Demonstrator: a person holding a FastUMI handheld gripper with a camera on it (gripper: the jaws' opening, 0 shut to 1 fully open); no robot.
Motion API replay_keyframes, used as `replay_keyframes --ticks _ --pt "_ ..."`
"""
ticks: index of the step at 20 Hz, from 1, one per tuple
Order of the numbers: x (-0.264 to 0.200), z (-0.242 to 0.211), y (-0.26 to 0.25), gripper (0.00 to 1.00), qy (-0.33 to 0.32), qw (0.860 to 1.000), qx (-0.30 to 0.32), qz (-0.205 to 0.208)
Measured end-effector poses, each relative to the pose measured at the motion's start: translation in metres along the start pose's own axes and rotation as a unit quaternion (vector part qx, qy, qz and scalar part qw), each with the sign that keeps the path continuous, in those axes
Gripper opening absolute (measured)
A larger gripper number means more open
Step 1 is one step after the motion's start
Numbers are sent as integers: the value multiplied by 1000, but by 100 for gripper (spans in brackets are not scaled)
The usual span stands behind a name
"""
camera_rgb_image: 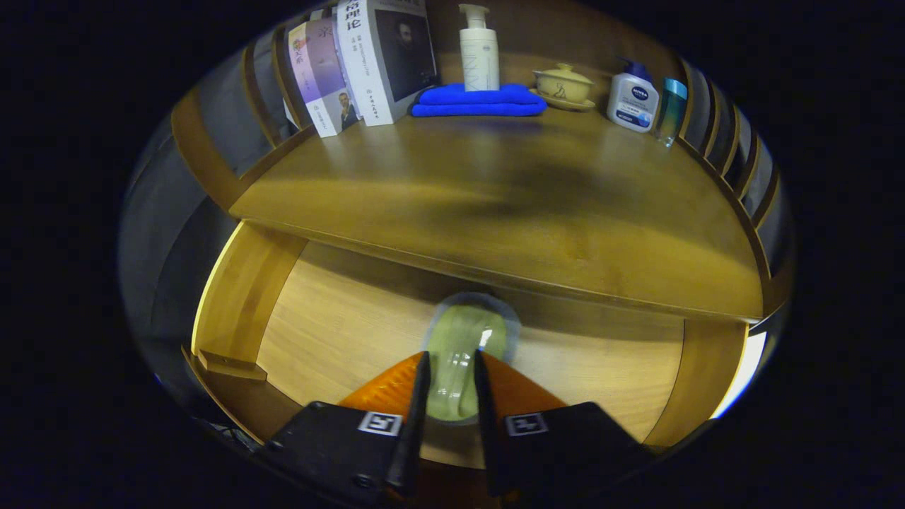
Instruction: Pull open the drawer, take out the items inside it, and place them on the countertop above the cabinet.
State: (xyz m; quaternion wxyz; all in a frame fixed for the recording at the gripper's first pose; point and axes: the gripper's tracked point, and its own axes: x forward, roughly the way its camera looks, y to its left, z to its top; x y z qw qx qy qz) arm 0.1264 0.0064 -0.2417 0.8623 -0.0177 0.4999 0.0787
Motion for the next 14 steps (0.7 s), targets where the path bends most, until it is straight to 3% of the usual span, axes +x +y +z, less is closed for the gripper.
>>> replay_keyframes --ticks 2,8,14 --pt "-2 0 1 23 -10 1000 6 6" --pt "-43 -15 5 23 -43 998 -34 32" --pt "-124 -9 16 23 -101 991 -31 81"
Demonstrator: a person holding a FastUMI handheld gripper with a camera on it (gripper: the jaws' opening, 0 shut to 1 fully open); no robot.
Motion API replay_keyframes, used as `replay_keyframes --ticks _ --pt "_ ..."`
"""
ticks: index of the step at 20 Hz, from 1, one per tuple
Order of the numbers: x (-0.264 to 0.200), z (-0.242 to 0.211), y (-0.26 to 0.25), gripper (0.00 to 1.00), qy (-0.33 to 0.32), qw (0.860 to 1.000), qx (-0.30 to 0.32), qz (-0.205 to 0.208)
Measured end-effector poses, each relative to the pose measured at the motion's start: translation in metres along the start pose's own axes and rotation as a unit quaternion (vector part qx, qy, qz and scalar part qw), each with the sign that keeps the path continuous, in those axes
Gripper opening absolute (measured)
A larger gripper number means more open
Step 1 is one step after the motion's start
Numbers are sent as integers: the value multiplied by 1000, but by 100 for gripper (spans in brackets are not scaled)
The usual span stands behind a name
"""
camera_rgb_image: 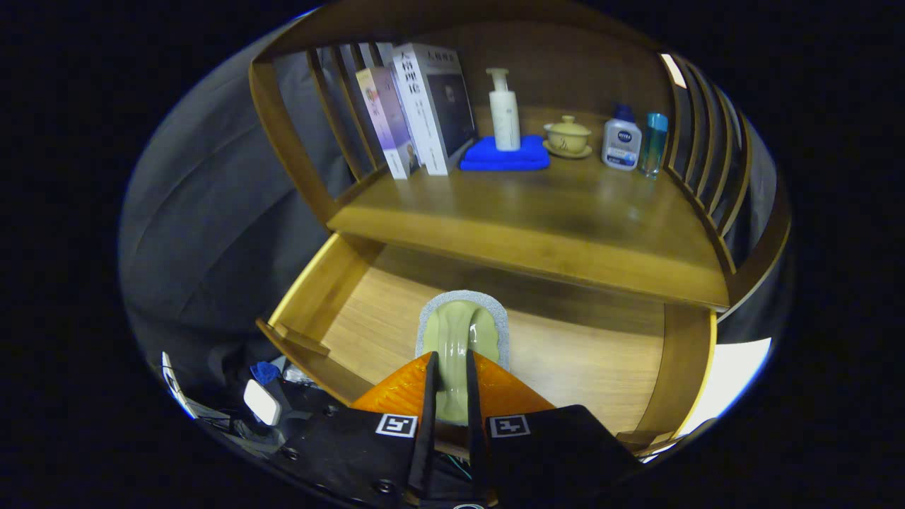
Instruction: Pull open the drawer, take out the items inside it, and place them on the countertop above the cabinet.
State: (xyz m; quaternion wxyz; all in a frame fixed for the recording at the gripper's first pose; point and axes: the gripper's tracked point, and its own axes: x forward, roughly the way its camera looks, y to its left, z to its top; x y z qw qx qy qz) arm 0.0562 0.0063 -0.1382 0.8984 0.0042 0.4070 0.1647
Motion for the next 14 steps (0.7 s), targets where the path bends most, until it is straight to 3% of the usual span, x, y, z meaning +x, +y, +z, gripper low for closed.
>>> replay_keyframes --ticks 3,5,9,12,14 --pt "-20 32 -5 23 -36 999 -4 2" --pt "-19 60 -28 23 -53 998 -18 -35" --pt "0 107 -41 23 -60 997 1 -46" --pt "21 136 -61 23 -55 995 0 -79" --pt "39 144 -63 23 -39 996 15 -75"
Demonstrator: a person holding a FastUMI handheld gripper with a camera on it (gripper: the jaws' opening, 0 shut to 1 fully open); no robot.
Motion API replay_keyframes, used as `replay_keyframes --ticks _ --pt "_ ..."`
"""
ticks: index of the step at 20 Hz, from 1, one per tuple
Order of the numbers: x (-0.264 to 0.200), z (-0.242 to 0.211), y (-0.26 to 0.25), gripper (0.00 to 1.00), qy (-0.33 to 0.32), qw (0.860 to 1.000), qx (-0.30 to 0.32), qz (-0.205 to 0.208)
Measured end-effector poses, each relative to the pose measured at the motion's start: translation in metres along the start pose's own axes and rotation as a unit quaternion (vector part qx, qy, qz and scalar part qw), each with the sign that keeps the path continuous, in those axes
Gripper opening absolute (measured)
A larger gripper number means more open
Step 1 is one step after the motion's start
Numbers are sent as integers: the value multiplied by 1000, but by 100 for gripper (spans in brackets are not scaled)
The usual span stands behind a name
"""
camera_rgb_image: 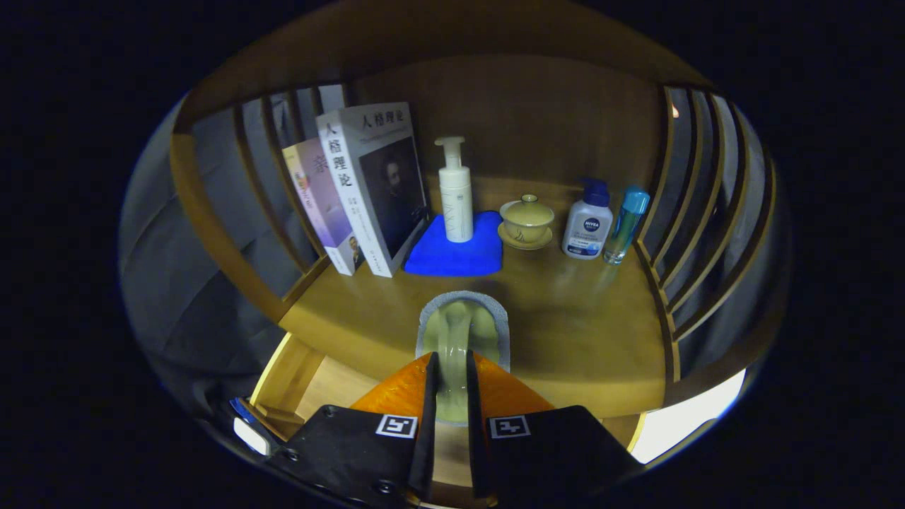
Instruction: Pull open the drawer, take out the items inside it, and place them on the countertop above the cabinet.
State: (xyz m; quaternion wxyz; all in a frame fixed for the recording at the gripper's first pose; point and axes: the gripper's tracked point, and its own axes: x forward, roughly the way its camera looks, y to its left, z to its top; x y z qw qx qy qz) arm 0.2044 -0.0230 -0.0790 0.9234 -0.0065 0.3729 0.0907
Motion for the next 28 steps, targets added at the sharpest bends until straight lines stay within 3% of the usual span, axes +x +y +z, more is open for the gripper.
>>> replay_keyframes --ticks 4,10,17,22,28 --pt "41 11 -17 23 40 999 19 -23" --pt "60 12 -15 23 44 994 99 4" --pt "24 -11 -5 100 -6 997 75 4" --pt "-45 -11 19 98 -125 991 52 0" --pt "-129 -28 40 98 -268 963 34 -19"
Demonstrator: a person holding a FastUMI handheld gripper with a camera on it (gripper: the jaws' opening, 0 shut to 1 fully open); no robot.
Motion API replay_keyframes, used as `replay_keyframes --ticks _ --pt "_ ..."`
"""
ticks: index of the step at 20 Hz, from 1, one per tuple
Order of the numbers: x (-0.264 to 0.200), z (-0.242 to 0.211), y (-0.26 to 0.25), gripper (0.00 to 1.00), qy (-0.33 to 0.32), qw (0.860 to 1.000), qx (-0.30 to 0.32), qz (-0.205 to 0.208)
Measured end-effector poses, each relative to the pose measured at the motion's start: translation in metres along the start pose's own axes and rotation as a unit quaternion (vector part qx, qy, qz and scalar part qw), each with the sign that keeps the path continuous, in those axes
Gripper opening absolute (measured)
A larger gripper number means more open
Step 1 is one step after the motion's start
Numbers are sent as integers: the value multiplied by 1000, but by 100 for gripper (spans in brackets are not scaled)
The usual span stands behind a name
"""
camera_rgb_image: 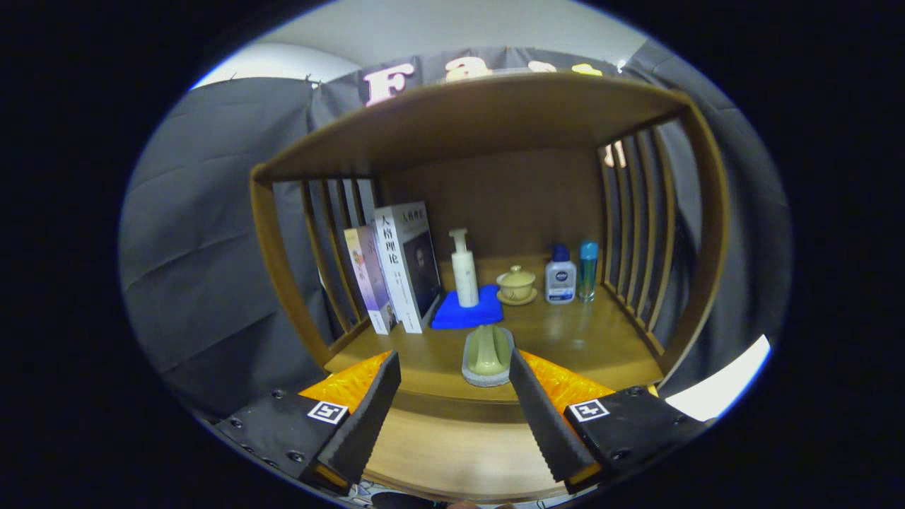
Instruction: Pull open the drawer, take out the items inside it, and place them on the countertop above the cabinet.
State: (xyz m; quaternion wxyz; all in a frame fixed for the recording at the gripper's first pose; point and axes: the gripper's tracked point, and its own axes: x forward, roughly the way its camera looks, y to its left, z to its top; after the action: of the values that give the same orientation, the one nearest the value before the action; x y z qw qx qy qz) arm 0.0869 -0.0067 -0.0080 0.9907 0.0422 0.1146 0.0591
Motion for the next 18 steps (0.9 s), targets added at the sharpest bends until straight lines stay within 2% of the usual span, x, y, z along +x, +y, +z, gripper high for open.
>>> replay_keyframes --ticks 4,6,13,18 --pt "-52 -12 -16 98 -70 996 -11 -56" --pt "-75 -30 -17 98 -86 994 -14 -70" --pt "-123 -112 -26 97 -74 992 -5 -104" --pt "-130 -163 -12 98 -43 992 -42 -108"
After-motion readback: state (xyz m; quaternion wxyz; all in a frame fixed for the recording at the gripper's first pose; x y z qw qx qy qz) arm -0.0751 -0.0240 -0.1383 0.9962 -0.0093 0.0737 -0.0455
